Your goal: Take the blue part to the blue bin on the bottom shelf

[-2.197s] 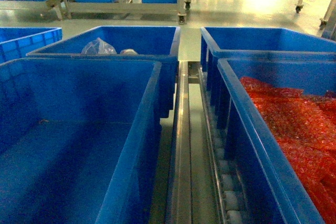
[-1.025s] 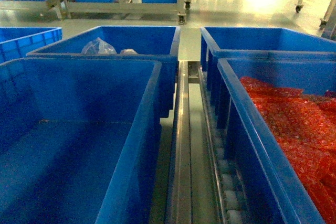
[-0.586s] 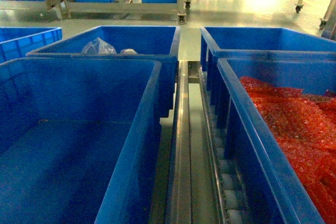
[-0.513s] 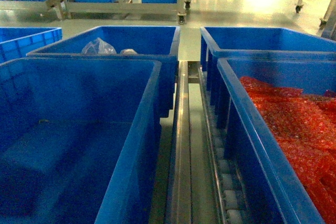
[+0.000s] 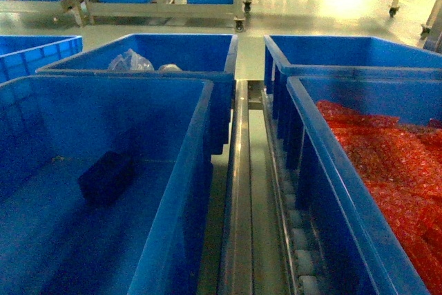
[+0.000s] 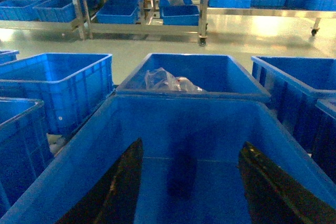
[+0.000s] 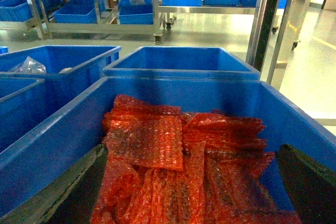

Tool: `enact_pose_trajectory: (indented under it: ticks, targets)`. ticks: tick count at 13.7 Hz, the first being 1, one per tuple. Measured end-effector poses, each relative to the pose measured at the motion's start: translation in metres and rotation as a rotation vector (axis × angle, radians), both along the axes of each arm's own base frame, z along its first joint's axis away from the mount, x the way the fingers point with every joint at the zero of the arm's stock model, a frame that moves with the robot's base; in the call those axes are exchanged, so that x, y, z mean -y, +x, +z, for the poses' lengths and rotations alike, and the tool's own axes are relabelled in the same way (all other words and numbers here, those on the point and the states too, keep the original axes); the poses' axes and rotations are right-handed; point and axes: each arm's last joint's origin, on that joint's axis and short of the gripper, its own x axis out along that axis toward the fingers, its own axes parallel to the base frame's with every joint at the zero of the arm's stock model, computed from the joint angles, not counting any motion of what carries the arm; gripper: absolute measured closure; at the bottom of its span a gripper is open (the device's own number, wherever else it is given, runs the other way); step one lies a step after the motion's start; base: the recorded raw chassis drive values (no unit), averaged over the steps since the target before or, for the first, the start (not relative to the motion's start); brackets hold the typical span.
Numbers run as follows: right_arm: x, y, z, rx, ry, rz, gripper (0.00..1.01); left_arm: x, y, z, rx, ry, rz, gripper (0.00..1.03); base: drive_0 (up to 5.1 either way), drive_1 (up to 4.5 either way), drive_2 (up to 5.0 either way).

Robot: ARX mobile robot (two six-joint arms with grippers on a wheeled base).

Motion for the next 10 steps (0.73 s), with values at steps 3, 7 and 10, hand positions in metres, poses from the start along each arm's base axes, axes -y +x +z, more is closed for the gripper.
enact_pose_trajectory:
  ticks: [3, 7, 10]
  targets:
    - [0.000, 0.000, 0.000, 0.000, 0.000, 0.000, 0.03, -0.018, -0.005, -0.015, 0.002, -0.002, -0.013, 0.87, 0.0, 0.00, 0.0]
    - [0.000, 0.000, 0.000, 0.000, 0.000, 0.000, 0.03, -0.031, -0.010, -0.027, 0.005, -0.003, -0.016, 1.01, 0.0, 0.00, 0.0]
    - [0.000, 0.000, 0.000, 0.000, 0.000, 0.000, 0.03, -0.046, -0.017, -0.035, -0.024, -0.004, 0.011, 1.01, 0.0, 0.00, 0.0]
